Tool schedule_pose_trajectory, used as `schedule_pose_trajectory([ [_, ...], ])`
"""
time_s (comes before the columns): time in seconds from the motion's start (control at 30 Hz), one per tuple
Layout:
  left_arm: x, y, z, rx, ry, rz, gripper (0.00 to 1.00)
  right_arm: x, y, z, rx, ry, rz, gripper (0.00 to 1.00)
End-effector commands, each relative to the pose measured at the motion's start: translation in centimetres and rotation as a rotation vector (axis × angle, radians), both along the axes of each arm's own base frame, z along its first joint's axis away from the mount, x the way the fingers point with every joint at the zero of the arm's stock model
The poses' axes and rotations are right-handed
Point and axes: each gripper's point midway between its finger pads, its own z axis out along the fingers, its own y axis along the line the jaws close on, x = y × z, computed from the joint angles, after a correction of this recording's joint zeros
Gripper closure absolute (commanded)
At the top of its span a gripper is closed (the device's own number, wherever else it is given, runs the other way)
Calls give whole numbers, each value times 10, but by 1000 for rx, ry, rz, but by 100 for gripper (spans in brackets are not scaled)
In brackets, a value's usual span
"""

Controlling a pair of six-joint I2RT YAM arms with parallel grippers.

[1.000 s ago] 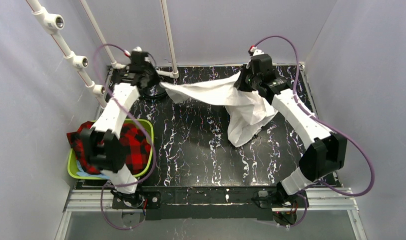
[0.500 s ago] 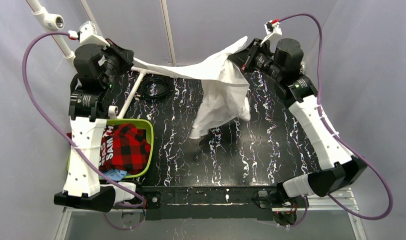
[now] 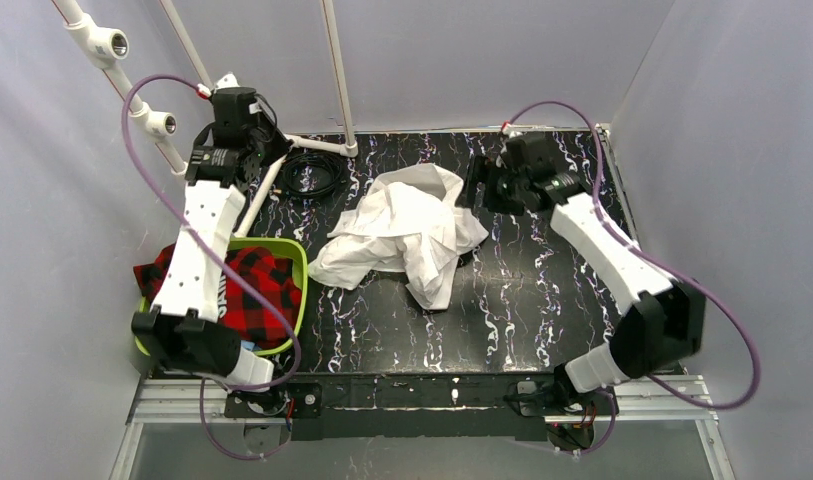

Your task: Set up the pet bed

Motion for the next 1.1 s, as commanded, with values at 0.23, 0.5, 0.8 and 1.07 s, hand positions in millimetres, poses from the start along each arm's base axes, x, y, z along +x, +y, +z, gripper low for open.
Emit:
schedule_pose_trajectory([
  [0.23, 3, -34, -65, -82, 177, -192, 58, -114, 39, -42, 69, -120, 303, 7],
  [0.5, -16, -85, -147, -242, 303, -346, 23, -137, 102, -77, -20, -279, 433, 12],
  [0.8, -40, -88, -176, -299, 432, -274, 18, -75, 35, -52, -290, -399, -90, 99],
  [1.07, -51, -105, -240, -309, 605, -155, 15, -65, 0, -32, -551, -482, -13, 99],
])
